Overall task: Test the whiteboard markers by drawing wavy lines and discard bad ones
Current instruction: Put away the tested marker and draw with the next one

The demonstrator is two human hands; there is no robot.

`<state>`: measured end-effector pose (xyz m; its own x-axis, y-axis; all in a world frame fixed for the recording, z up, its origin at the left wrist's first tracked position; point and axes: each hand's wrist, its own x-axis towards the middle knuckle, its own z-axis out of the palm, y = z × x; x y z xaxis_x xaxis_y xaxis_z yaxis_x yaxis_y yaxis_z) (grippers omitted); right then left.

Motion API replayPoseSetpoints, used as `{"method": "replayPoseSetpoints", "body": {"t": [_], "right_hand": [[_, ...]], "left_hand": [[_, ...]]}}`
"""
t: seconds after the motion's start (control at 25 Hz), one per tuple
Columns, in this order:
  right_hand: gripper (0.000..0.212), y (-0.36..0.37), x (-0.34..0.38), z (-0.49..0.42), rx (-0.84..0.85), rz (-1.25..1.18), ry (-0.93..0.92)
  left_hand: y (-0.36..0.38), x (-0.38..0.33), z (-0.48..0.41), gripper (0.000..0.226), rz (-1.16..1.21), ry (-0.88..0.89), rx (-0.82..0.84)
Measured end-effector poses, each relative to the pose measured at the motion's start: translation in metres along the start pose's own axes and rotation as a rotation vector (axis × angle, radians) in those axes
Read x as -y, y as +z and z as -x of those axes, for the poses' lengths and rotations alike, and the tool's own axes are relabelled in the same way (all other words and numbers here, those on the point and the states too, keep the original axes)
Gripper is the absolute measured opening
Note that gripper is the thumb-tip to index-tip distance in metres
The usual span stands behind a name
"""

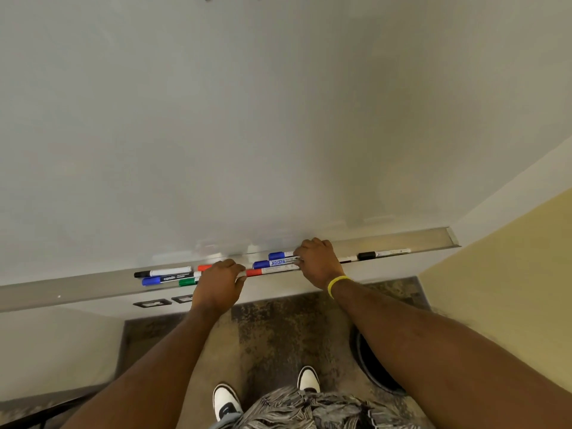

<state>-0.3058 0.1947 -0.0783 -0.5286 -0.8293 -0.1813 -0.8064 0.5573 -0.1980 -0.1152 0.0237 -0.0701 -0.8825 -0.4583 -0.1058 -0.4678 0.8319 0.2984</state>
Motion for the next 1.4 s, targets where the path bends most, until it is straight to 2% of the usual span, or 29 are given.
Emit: {"method": "replayPoseSetpoints", "body": {"t": [0.16,0.36,0.72,1.0,1.2,1.28,1.4], "right_hand": [[0.027,0.001,0.023,-0.010,0.091,-0.017,-0.048],[0.033,0.014,0.045,-0.010,0.110,0.039,-0.106],[0.038,0.019,0.054,-0.022,0.160,0.174,-0.078],[0.035,0.014,0.057,-0.030,0.160,0.164,-0.041],[0.033,0.006,0.062,-0.021,0.055,0.014,-0.051],[0.032,0.000,0.067,-0.009,0.014,-0.076,-0.074],[0.025,-0.003,0.073,0.017,0.034,-0.237,-0.070]], "left_hand": [[-0.007,0.007,0.010,0.030,-0.008,-0.029,0.017],[-0.007,0.015,0.016,0.033,-0.008,-0.049,0.060],[-0.002,0.023,0.019,0.036,0.011,-0.059,0.090],[-0.003,0.029,0.016,0.034,0.067,-0.088,0.068],[-0.011,0.016,0.009,0.040,0.141,-0.051,0.032],[-0.012,0.006,0.006,0.044,0.144,-0.012,0.099],[-0.009,-0.010,0.004,0.033,0.088,0.096,0.285]]}}
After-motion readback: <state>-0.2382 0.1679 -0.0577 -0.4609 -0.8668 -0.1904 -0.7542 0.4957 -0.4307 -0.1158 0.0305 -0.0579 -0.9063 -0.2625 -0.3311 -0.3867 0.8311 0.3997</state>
